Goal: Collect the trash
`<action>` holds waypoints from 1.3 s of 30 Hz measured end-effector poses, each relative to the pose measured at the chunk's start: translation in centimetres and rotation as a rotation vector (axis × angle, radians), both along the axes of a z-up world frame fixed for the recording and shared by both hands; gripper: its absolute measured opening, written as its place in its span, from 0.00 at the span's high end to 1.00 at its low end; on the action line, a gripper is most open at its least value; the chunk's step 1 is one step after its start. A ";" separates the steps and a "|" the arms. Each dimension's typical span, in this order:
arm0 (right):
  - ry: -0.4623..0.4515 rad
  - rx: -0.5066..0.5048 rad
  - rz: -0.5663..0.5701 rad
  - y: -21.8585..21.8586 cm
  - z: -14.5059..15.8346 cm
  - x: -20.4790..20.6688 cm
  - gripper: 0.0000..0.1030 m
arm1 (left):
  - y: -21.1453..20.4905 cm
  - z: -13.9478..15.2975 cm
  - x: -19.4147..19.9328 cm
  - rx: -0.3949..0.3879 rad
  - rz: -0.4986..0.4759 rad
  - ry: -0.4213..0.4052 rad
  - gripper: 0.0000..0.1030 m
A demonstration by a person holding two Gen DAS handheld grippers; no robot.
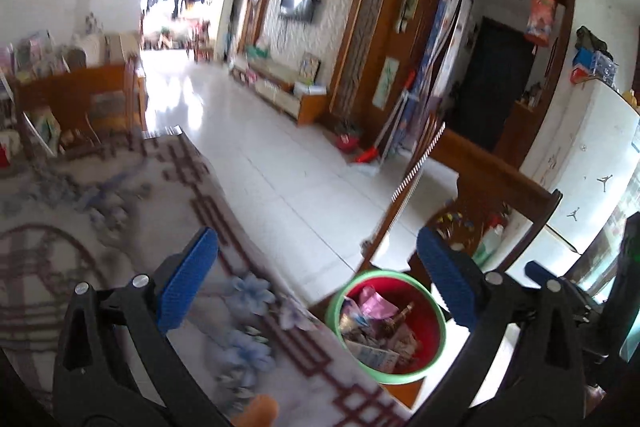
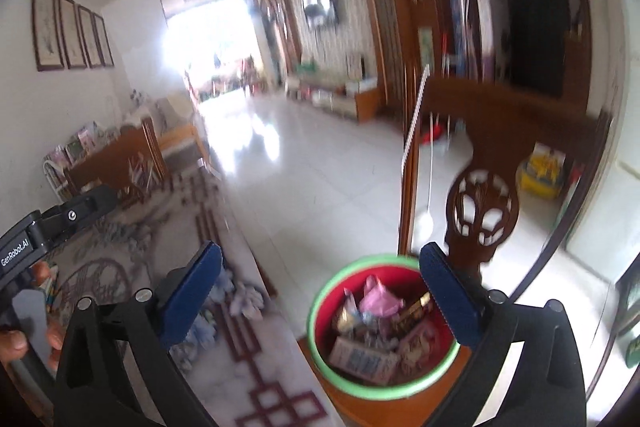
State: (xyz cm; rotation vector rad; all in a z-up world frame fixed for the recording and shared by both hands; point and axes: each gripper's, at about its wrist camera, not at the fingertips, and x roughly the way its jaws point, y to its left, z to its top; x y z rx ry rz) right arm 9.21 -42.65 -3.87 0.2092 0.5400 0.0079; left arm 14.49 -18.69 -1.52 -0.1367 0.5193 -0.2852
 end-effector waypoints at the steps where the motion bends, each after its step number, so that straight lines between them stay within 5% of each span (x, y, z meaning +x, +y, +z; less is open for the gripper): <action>1: -0.038 -0.015 -0.010 1.0 0.6 -0.7 0.07 | 0.4 0.4 -0.5 0.002 0.004 -0.018 0.05; 6: -0.069 -0.010 0.012 3.8 2.0 -1.4 0.07 | 3.4 2.9 -3.2 0.022 0.060 -0.091 0.05; 13: -0.146 -0.015 0.017 8.2 3.4 -3.5 0.07 | 7.0 4.8 -6.9 0.161 0.241 -0.209 0.05; 20: -0.156 -0.047 0.059 12.3 3.5 -4.8 0.07 | 11.5 4.7 -8.3 0.049 0.225 -0.154 0.05; 39: -0.155 -0.055 0.085 16.6 3.2 -6.4 0.07 | 15.8 4.4 -10.8 0.046 0.273 -0.118 0.05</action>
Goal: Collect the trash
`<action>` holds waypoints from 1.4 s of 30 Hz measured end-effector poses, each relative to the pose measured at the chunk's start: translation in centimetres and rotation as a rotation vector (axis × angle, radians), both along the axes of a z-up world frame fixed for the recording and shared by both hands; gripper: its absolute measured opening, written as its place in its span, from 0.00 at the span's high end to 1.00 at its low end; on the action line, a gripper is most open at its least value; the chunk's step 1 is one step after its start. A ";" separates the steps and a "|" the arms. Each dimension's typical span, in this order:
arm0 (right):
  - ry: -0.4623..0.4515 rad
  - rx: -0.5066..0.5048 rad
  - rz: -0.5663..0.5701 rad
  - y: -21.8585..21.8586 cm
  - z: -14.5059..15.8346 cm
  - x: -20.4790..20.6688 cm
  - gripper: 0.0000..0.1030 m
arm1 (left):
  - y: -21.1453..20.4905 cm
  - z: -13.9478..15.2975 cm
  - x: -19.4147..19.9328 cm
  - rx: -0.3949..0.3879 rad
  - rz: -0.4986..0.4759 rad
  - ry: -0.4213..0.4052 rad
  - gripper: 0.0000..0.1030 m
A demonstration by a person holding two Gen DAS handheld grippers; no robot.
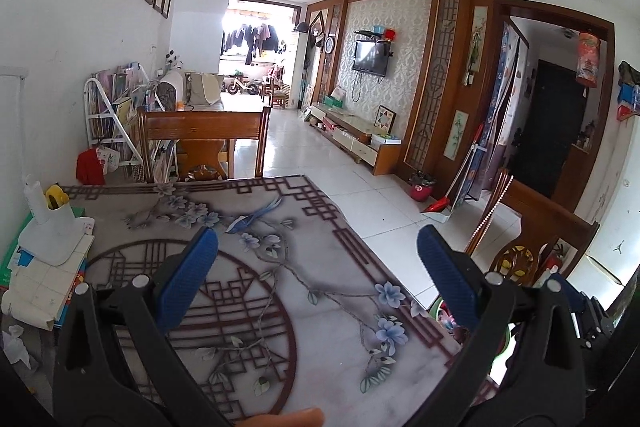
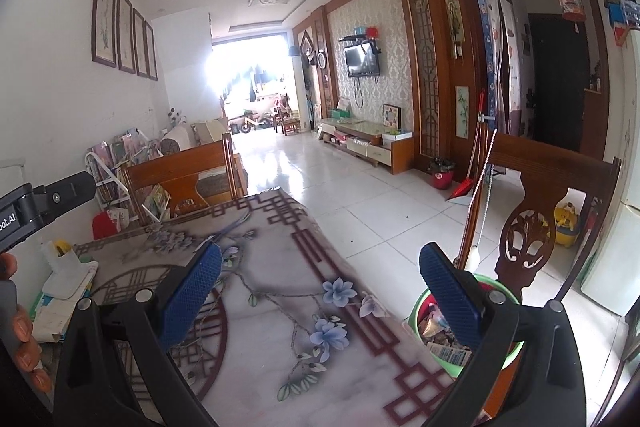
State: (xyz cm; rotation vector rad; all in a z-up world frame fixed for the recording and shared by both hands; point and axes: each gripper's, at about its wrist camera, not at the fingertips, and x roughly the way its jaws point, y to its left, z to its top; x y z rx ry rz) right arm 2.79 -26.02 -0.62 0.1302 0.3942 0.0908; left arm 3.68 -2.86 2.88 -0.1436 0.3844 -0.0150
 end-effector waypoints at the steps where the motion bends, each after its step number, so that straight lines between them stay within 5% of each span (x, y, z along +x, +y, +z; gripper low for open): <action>1: 0.005 0.001 0.002 0.1 -0.1 0.0 0.07 | 0.1 0.0 0.0 0.001 0.001 0.002 0.05; 42: 0.148 -0.002 0.061 0.9 -3.0 3.6 0.07 | 1.1 -2.4 2.1 -0.020 0.019 0.081 0.05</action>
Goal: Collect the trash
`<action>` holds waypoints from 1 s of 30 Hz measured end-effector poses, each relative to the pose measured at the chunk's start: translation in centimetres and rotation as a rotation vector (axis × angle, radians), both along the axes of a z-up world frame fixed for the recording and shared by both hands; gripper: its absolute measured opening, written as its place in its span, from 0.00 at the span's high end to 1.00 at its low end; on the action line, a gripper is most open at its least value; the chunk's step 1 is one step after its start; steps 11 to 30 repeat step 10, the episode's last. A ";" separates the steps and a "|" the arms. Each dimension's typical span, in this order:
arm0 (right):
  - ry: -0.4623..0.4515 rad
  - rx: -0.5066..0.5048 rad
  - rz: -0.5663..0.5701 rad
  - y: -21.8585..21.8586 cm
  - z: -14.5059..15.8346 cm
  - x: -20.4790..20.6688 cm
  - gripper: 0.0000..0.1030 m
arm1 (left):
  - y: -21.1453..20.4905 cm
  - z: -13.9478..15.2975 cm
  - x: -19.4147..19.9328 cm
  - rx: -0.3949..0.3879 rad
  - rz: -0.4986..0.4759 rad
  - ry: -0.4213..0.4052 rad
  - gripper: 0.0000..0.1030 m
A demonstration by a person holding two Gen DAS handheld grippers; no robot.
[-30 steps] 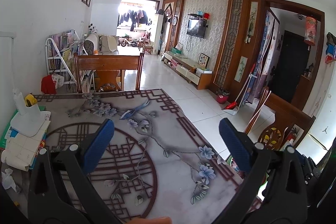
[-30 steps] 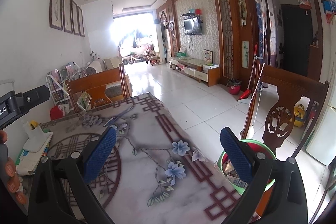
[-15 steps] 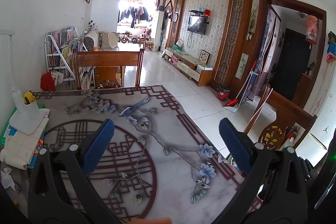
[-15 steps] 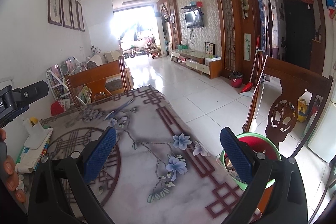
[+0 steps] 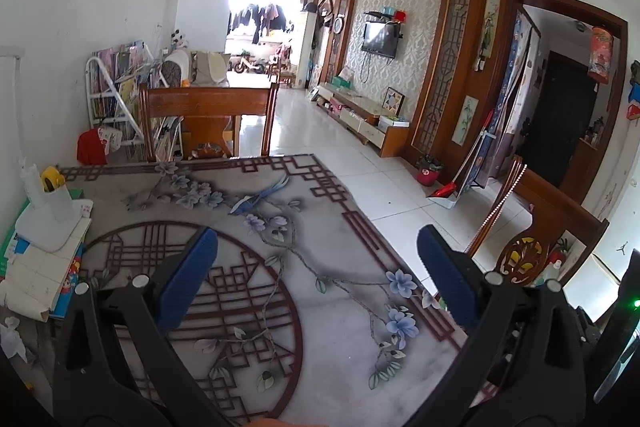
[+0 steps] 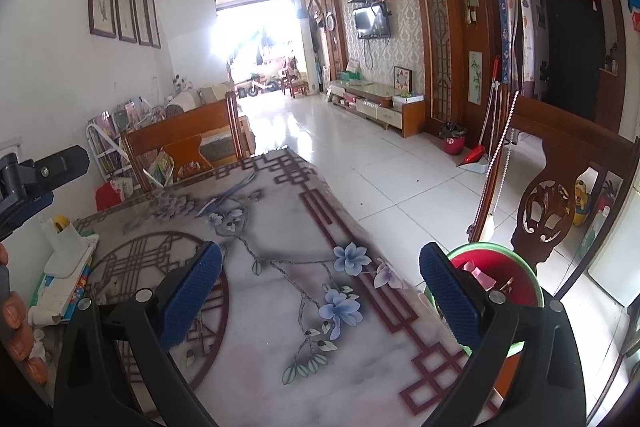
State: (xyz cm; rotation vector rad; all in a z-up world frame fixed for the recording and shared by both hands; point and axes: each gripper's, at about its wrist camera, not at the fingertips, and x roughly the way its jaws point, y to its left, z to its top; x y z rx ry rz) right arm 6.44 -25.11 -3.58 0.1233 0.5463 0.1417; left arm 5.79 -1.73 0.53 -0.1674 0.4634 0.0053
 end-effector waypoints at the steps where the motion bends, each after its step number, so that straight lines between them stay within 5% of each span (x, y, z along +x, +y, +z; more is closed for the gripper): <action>1: 0.016 -0.006 0.010 0.2 -0.4 0.3 0.07 | 0.2 -0.3 0.1 -0.008 0.005 0.009 0.05; 5: 0.083 -0.049 0.069 1.6 -2.9 2.2 0.07 | 1.3 -1.9 0.6 -0.004 0.030 0.051 0.05; 10: 0.261 -0.190 0.162 4.6 -10.1 6.0 0.07 | 3.2 -5.0 0.6 0.023 0.070 0.142 0.05; 30: 0.261 -0.190 0.162 4.6 -10.1 6.0 0.07 | 3.2 -5.0 0.6 0.023 0.070 0.142 0.05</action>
